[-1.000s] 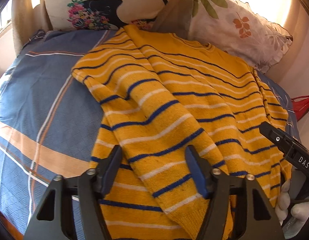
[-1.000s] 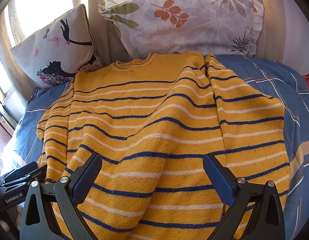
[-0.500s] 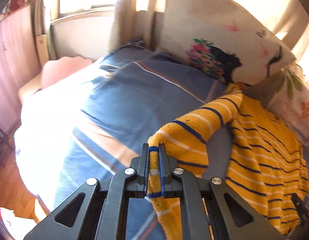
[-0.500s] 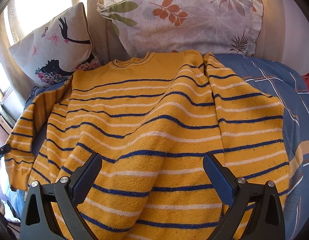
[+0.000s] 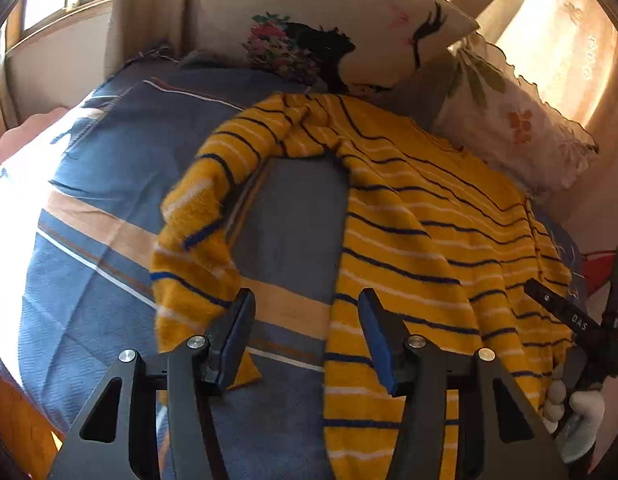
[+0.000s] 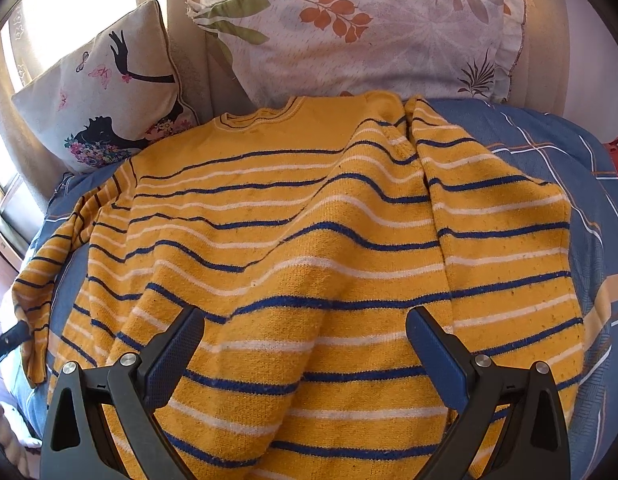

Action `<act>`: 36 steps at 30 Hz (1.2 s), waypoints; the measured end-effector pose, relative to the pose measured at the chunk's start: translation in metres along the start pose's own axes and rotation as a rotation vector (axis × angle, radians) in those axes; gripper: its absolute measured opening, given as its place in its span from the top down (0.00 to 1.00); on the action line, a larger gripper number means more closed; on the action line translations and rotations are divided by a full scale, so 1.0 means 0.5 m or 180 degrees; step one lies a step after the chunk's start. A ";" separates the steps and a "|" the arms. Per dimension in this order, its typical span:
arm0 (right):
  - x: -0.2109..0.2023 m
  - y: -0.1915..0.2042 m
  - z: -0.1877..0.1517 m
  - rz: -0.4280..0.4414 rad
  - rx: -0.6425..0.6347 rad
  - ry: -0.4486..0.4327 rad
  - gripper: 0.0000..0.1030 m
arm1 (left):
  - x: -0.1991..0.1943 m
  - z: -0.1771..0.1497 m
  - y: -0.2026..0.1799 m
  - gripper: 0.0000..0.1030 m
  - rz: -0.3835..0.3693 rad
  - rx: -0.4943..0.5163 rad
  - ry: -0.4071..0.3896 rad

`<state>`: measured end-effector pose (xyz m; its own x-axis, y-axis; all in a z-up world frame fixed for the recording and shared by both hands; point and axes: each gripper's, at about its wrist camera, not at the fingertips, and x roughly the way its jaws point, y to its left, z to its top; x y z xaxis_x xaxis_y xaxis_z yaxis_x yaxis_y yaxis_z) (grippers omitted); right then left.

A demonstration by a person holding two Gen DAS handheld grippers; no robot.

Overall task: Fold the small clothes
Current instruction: 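Grasp a sweater sleeve cuff with the left gripper and pull it outward, then release the sleeve with the left gripper while the right gripper grasps the other sleeve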

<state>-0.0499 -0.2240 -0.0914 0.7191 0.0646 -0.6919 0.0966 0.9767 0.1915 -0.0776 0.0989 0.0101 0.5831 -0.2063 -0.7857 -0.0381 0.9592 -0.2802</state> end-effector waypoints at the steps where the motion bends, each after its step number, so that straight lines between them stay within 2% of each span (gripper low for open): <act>1: 0.000 0.001 0.000 -0.0002 -0.0008 -0.0002 0.00 | 0.017 -0.007 -0.015 0.49 -0.0091 0.0049 0.0114; 3: -0.002 0.003 -0.001 -0.0003 -0.0026 -0.0013 0.00 | 0.053 -0.015 -0.042 0.49 -0.0227 0.0111 0.0321; 4: -0.004 0.003 -0.001 -0.0004 -0.0030 -0.0021 0.00 | 0.062 -0.021 -0.052 0.49 -0.0209 0.0138 0.0321; 5: -0.005 0.003 -0.002 -0.0006 -0.0030 -0.0029 0.00 | 0.061 -0.024 -0.066 0.56 -0.0104 0.0216 0.0227; 6: -0.006 0.002 -0.002 -0.0007 -0.0027 -0.0035 0.00 | 0.063 -0.026 -0.076 0.71 -0.0061 0.0289 0.0244; 7: -0.007 0.000 -0.002 -0.0007 -0.0021 -0.0038 0.00 | 0.067 -0.028 -0.083 0.92 -0.0042 0.0323 0.0291; 10: -0.010 -0.007 -0.003 0.0003 0.0007 -0.0040 0.00 | 0.044 -0.031 -0.068 0.93 -0.0015 0.0283 0.0231; 14: -0.005 -0.022 -0.004 0.0035 0.0083 -0.0011 0.00 | -0.009 -0.037 0.017 0.93 0.0119 -0.0054 0.0175; 16: 0.003 -0.029 -0.004 0.0080 0.0148 0.0038 0.00 | -0.026 -0.044 0.052 0.95 0.0047 -0.0212 0.0191; 19: 0.004 -0.040 -0.001 0.0189 0.0209 0.0066 0.00 | -0.055 -0.049 0.067 0.95 -0.0070 -0.0238 0.0092; 21: -0.025 -0.058 0.007 0.0247 0.0236 -0.0072 0.01 | -0.081 -0.045 0.060 0.95 -0.0085 -0.0175 -0.0043; 22: -0.047 -0.072 0.012 0.0191 0.0239 -0.0192 0.01 | -0.095 -0.042 0.054 0.94 -0.0105 -0.0122 -0.0125; 24: -0.095 -0.110 0.022 -0.0049 0.0253 -0.0416 0.01 | -0.116 -0.033 0.034 0.85 -0.0123 -0.0002 -0.0275; 26: -0.129 -0.155 0.024 -0.0326 0.0303 -0.0519 0.01 | -0.130 -0.025 0.012 0.63 -0.0097 0.0119 -0.0437; 29: -0.142 -0.223 0.011 -0.0666 0.0444 -0.0451 0.01 | -0.128 -0.017 -0.020 0.59 -0.0073 0.0283 -0.0551; 33: -0.126 -0.275 -0.039 -0.0744 0.0580 -0.0183 0.01 | -0.098 -0.014 -0.040 0.59 -0.0219 0.0318 -0.0413; 36: -0.114 -0.271 -0.064 -0.0800 0.0522 -0.0076 0.01 | -0.085 -0.018 -0.049 0.59 -0.0238 0.0337 -0.0342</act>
<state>-0.1263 -0.3537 -0.1002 0.6744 -0.1817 -0.7157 0.3821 0.9153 0.1277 -0.1087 0.0824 0.0455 0.6647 -0.2614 -0.6999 0.0910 0.9581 -0.2715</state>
